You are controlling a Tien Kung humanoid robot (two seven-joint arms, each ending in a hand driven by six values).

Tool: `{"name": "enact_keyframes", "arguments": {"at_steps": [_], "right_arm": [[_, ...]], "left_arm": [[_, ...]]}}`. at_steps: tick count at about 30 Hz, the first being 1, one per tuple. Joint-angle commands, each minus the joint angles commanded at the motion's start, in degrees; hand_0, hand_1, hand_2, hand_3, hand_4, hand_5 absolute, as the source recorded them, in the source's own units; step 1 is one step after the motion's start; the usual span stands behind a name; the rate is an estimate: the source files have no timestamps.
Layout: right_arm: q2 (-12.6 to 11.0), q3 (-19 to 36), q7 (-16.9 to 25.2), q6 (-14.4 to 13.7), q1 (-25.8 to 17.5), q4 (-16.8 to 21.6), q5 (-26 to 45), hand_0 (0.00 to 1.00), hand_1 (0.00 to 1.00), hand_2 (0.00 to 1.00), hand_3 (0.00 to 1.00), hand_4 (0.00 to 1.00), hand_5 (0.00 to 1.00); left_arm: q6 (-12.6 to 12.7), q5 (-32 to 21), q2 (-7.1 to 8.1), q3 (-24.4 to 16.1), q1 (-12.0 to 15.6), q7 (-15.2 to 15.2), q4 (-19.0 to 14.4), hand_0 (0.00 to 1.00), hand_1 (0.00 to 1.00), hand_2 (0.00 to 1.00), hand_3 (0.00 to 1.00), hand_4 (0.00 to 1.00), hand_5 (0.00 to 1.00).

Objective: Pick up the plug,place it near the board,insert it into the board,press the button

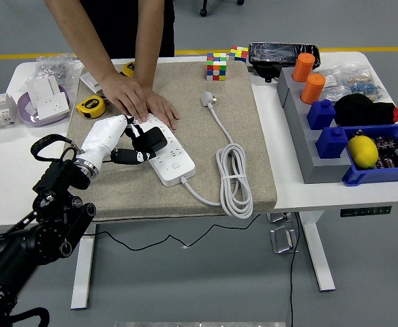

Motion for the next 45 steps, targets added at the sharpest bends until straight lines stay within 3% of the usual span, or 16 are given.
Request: {"name": "enact_keyframes", "arguments": {"at_steps": [21,45], "right_arm": [[0.0,0.5,0.0,-0.1,0.3,0.0,-0.1,0.807,0.774,0.758,0.782,0.998,0.968],[0.0,0.7,0.1,-0.3,0.4,-0.1,0.1,0.807,0.774,0.758,0.782,0.998,0.97]], "left_arm": [[0.1,0.0,1.0,-0.4,-0.4,0.2,1.1,0.522,0.523,0.341,0.357,0.469,0.116],[-0.3,0.0,1.09,-0.5,-0.2,0.2,2.6,0.516,0.538,0.362,0.369,0.463,0.103]]}}
